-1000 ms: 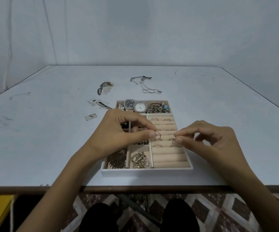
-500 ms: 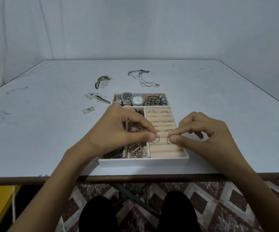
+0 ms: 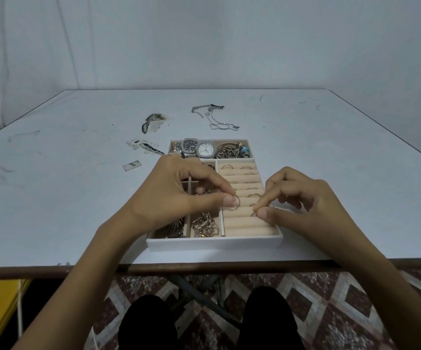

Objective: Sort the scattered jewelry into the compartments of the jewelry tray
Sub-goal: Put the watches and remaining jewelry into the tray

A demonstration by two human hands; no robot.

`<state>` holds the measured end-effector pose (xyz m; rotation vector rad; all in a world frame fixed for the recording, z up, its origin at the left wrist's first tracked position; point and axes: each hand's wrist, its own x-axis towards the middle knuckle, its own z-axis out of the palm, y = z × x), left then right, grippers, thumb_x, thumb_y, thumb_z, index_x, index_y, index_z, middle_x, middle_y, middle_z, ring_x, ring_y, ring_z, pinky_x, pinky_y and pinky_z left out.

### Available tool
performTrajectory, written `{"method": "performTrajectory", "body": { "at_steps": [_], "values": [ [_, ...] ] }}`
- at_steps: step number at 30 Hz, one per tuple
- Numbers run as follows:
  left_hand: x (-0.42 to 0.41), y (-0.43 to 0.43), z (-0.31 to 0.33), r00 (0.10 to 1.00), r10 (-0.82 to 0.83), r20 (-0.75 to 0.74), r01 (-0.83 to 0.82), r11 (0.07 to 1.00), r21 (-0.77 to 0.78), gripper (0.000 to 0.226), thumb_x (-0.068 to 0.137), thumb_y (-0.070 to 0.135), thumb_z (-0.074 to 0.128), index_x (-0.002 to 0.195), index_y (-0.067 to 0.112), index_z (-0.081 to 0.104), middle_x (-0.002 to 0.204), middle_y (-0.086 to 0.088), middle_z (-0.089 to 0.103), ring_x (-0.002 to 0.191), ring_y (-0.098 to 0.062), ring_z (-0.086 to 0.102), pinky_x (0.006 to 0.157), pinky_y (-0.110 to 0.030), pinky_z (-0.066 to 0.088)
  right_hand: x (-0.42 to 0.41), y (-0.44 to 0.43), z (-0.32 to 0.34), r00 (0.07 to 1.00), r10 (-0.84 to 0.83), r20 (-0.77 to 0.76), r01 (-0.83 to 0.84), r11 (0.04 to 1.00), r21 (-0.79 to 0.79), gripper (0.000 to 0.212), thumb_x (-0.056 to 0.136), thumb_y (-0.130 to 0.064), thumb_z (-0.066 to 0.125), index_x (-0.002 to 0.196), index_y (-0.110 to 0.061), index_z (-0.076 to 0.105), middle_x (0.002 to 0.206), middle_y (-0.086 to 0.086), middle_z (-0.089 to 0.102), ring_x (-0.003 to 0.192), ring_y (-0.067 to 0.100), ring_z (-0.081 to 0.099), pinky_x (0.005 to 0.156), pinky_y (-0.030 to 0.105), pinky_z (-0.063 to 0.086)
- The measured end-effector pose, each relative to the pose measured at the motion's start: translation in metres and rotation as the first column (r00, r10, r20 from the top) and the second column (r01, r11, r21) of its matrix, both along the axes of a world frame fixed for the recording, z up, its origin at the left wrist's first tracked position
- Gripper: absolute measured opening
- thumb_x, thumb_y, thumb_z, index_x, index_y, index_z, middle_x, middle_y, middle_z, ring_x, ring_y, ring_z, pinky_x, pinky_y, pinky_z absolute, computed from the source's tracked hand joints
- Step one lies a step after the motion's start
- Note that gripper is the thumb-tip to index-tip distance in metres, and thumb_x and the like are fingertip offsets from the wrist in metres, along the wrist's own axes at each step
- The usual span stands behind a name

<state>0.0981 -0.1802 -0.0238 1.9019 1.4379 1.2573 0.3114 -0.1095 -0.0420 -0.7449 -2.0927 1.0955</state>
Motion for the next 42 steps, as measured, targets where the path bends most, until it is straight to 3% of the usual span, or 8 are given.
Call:
{"method": "performTrajectory", "body": {
  "at_steps": [13,17,19,23,30,33,38,42],
  "values": [
    [0.0,0.0,0.0,1.0,-0.012,0.02,0.012,1.0,-0.003,0.016,0.067,0.027,0.082,0.08,0.02,0.079,0.06,-0.001,0.061,0.06,-0.024,0.054,0.061,-0.032,0.048,-0.001,0.005,-0.004,0.999,-0.035,-0.009,0.035,0.999,0.019,0.012,0.068,-0.034,0.075,0.072,-0.022,0.073,0.084,-0.002,0.061,0.076,0.019,0.053,0.063,0.025,0.04],
    [-0.002,0.0,0.0,1.0,-0.018,0.026,0.018,1.0,-0.003,0.016,0.068,0.026,0.082,0.081,0.018,0.079,0.062,-0.009,0.06,0.061,-0.025,0.055,0.058,-0.024,0.048,0.004,0.008,-0.007,0.977,-0.212,-0.015,0.213,0.976,0.05,0.007,0.086,-0.032,0.065,0.089,-0.029,0.071,0.098,-0.015,0.064,0.091,0.002,0.059,0.073,0.018,0.045],
    [-0.002,-0.001,-0.001,0.999,-0.025,0.033,0.026,1.0,-0.008,0.016,0.067,0.026,0.082,0.081,0.018,0.079,0.062,-0.007,0.061,0.059,-0.023,0.054,0.058,-0.018,0.046,0.008,0.009,-0.011,0.944,-0.31,0.117,0.283,0.938,0.199,0.021,0.09,-0.038,0.05,0.105,-0.037,0.065,0.118,-0.024,0.057,0.109,-0.008,0.051,0.085,0.006,0.038],
    [-0.002,-0.002,-0.001,0.999,-0.036,0.019,0.037,0.999,-0.031,0.017,0.067,0.022,0.079,0.081,0.013,0.078,0.058,0.013,0.062,0.055,-0.003,0.055,0.058,-0.009,0.042,0.01,0.004,-0.015,0.77,-0.329,0.547,0.194,0.937,0.292,0.049,0.098,-0.042,0.034,0.146,-0.03,0.033,0.156,-0.015,0.021,0.144,0.002,0.015,0.118,0.025,0.012],
    [-0.001,0.003,0.001,0.995,-0.059,-0.081,0.057,0.998,-0.031,0.012,0.07,0.02,0.083,0.081,0.017,0.079,0.06,0.013,0.063,0.055,-0.007,0.051,0.057,-0.022,0.045,0.002,0.0,-0.012,0.634,-0.342,0.694,0.094,0.925,0.369,0.07,0.089,-0.054,-0.011,0.153,-0.029,0.003,0.161,-0.008,-0.004,0.147,0.005,-0.007,0.117,0.025,-0.006],
    [0.001,0.005,0.001,0.986,-0.084,-0.142,0.082,0.996,-0.022,0.012,0.07,0.021,0.083,0.08,0.016,0.079,0.059,0.016,0.063,0.056,-0.008,0.055,0.058,-0.023,0.046,0.001,0.001,-0.013,0.624,-0.357,0.696,0.094,0.918,0.386,0.074,0.083,-0.053,-0.005,0.153,-0.029,0.004,0.161,-0.008,-0.003,0.147,0.005,-0.006,0.115,0.024,-0.007],
    [0.001,0.006,0.004,0.917,-0.054,-0.396,0.081,0.995,0.053,0.013,0.072,0.04,0.076,0.08,0.029,0.077,0.071,0.016,0.07,0.067,-0.01,0.061,0.081,-0.01,0.031,0.001,0.0,-0.012,0.631,-0.365,0.684,0.107,0.915,0.389,0.059,0.097,-0.048,0.01,0.153,-0.029,0.005,0.161,-0.007,-0.003,0.147,0.006,-0.005,0.115,0.023,-0.007],
    [0.0,0.007,0.006,0.869,-0.075,-0.489,0.112,0.993,0.047,0.018,0.076,0.049,0.067,0.082,0.034,0.076,0.076,0.018,0.071,0.075,-0.007,0.062,0.083,-0.02,0.03,0.001,-0.002,-0.01,0.637,-0.363,0.68,0.105,0.915,0.39,0.058,0.099,-0.045,0.014,0.153,-0.028,0.006,0.161,-0.007,-0.002,0.147,0.006,-0.005,0.114,0.022,-0.007]
  ]
}}
